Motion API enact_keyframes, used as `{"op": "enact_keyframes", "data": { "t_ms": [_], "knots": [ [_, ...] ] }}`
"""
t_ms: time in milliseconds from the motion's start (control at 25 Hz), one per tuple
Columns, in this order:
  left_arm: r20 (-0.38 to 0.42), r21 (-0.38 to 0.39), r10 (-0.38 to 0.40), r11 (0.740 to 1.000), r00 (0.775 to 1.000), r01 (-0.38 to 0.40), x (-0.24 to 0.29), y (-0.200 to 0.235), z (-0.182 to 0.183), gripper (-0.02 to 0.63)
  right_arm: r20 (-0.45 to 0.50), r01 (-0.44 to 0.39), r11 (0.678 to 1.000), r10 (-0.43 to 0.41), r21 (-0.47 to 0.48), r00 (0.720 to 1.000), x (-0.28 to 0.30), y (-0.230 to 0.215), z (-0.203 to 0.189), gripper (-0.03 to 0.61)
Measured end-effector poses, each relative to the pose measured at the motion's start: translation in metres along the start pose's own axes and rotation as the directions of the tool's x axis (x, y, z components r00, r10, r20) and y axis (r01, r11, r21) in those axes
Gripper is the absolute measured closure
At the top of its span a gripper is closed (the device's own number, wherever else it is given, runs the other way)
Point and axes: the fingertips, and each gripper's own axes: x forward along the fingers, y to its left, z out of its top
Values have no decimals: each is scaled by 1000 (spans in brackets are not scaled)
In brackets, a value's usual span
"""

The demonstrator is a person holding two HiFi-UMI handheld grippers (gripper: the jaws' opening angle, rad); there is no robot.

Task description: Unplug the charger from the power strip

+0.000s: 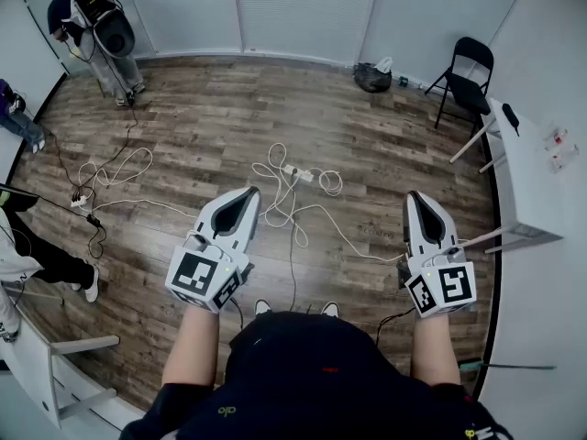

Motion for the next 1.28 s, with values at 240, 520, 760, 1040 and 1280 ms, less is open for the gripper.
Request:
{"op": "enact_keyframes", "data": {
  "t_ms": [240,520,760,1040,1280],
  "knots": [
    [0,1,1,1000,1000,-1,-4,-1,0,594,0,-17,1000,17,-4,1000,-1,8,-1,555],
    [-7,-3,11,1000,1000,-11,-9,-1,-1,594,14,-26,999,26,29,1000,-1,12,-3,555],
    [-16,-9,21,1000,1000,-22,-11,-2,-4,594,7,-44,998,44,51,999,-1,14,-8,555],
    [-25,-9,25,1000,999,-26,-18,8,-8,594,-13,-75,995,76,62,997,10,30,-20,555],
    [-23,-25,16,1000,1000,-17,-40,37,-19,594,-36,-72,995,75,62,997,27,70,-25,555]
  ]
}}
